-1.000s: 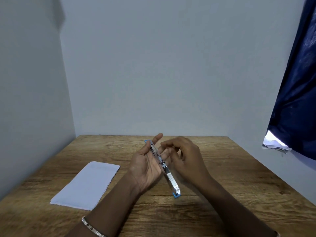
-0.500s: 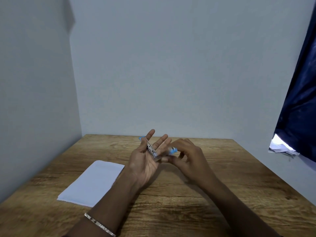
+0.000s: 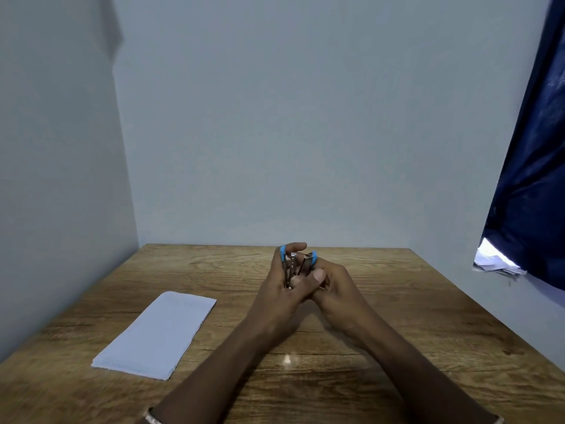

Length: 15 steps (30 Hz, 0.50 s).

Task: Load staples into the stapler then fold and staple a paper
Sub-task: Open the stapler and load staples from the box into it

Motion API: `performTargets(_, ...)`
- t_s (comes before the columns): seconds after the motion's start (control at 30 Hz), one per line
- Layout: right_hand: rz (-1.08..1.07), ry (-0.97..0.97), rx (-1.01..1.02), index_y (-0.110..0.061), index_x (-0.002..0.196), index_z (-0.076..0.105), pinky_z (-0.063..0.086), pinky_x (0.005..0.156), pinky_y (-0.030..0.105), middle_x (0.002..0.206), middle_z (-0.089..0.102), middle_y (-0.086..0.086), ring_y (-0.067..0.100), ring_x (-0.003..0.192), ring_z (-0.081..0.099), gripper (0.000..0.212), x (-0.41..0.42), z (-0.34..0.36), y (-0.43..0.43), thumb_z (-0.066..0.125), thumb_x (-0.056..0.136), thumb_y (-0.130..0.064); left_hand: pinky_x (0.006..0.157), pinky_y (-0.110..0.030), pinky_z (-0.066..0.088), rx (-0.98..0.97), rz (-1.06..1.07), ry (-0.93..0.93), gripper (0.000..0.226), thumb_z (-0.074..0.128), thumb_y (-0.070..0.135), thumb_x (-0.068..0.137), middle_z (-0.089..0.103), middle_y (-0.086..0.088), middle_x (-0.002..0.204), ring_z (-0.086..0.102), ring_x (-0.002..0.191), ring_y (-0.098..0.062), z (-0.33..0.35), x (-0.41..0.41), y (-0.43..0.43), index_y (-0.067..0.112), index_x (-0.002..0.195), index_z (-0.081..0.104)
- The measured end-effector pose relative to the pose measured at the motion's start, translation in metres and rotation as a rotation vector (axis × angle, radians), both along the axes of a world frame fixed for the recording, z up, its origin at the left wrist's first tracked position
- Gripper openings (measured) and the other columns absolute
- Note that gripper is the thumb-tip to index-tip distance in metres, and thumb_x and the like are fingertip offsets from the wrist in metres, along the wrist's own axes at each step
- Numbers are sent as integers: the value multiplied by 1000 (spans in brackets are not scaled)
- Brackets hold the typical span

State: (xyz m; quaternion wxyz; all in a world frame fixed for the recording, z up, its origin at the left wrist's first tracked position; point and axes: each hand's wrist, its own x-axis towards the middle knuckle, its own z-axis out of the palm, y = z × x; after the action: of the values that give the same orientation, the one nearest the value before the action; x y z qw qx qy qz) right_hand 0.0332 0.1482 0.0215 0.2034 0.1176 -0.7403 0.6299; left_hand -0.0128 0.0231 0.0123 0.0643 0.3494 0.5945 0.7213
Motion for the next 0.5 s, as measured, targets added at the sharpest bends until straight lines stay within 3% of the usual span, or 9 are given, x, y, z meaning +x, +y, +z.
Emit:
performTargets(0.07, 5, 6, 77, -7, 110, 75, 59, 92, 50, 104, 78, 16, 34, 103, 73, 17, 0, 0, 1, 68, 94, -8, 92, -35, 59, -18, 44, 55, 49, 74, 46, 83, 75, 2, 110, 74, 105, -16, -4, -1, -1, 37, 128, 56)
performTargets(0.13, 15, 8, 123, -6, 109, 76, 59, 95, 45, 104, 79, 14, 28, 104, 75, 17, 1, 0, 0, 69, 93, -6, 95, -40, 58, -24, 69, 93, 44, 73, 48, 84, 76, 1, 106, 74, 103, -16, -5, -3, -1, 39, 125, 58)
performTargets(0.2, 20, 11, 109, -3, 105, 76, 59, 89, 36, 101, 80, 14, 26, 102, 76, 14, 2, 0, 0, 69, 93, -4, 94, -41, 58, -44, 91, 133, 38, 68, 50, 88, 76, 3, 106, 74, 103, -15, -6, -4, 0, 41, 123, 59)
performTargets(0.3, -19, 47, 136, 0, 97, 77, 57, 78, 24, 94, 80, 14, 21, 92, 77, 13, 2, 0, 1, 68, 89, -4, 100, -53, 54, -32, 101, 118, 36, 62, 49, 89, 74, -2, 109, 72, 107, -23, -7, -4, 4, 38, 124, 61)
performTargets(0.4, -67, 72, 174, -1, 92, 79, 59, 75, 28, 90, 79, 14, 23, 86, 77, 13, 1, 0, 2, 68, 87, 4, 103, -61, 49, -21, 67, 87, 37, 60, 48, 92, 72, -11, 114, 70, 112, -31, -9, -4, 4, 34, 126, 61)
performTargets(0.5, -100, 90, 213, -7, 88, 82, 60, 74, 26, 87, 80, 8, 22, 83, 77, 18, 1, 1, 2, 70, 86, 7, 103, -61, 50, -43, 58, 91, 32, 58, 47, 95, 72, -9, 113, 70, 111, -28, -9, -4, 2, 34, 125, 61)
